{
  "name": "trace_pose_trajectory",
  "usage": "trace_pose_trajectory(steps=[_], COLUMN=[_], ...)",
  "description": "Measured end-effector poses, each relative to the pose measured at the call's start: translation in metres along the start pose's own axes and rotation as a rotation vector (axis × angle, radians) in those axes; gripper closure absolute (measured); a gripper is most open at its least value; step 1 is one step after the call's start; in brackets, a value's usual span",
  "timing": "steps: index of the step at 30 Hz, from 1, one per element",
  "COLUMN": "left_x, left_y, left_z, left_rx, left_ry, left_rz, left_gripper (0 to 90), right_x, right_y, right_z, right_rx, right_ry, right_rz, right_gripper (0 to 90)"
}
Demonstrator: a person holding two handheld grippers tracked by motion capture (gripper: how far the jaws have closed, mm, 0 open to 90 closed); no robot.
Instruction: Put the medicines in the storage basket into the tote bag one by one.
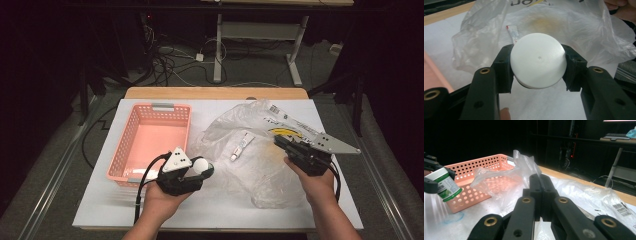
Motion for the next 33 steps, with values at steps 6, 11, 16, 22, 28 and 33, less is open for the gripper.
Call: trace_pose_trajectory(steps=[6, 11, 16, 22, 28, 33], left_x=[0.015, 0.030, 0.053, 0.085, 0.111, 0.128], left_y=[0.009, 0.017, 0.027, 0.034, 0.040, 0.045], left_z=[-0.003, -0.011, -0.021, -0.030, -0.035, -0.039], left_rx=[0.012, 0.020, 0.039, 0.031, 0.046, 0.053], left_ry=[-0.021, -0.020, -0.023, -0.027, -0.031, -0.023], left_rz=[0.010, 0.020, 0.026, 0.032, 0.029, 0.026], left_gripper=[48.7, 48.7, 48.7, 48.7, 48.7, 48.6], right_x=[-0.002, 0.000, 0.002, 0.003, 0.002, 0.004], right_y=[-0.001, -0.001, -0.001, -0.001, -0.001, -0.001], right_z=[-0.002, -0.002, 0.000, 0.000, 0.000, 0.001], right_rx=[-0.005, 0.001, 0.007, 0.007, 0.009, 0.001], right_ry=[0.010, 0.007, 0.005, 0.006, 0.010, 0.002], right_rz=[-0.003, -0.007, -0.014, -0.017, -0.012, -0.014], right_gripper=[90.0, 90.0, 90.0, 90.0, 90.0, 90.0])
Point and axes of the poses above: each handheld gripper's, and its own axes: x roughly forward along the jaws, z roughly out of its underside, y roughly to its right, the point moved 1 cm from there along x, roughly forward along the jaws, and after that the axes turned 13 degrees about -z, right-handed, at the moved point
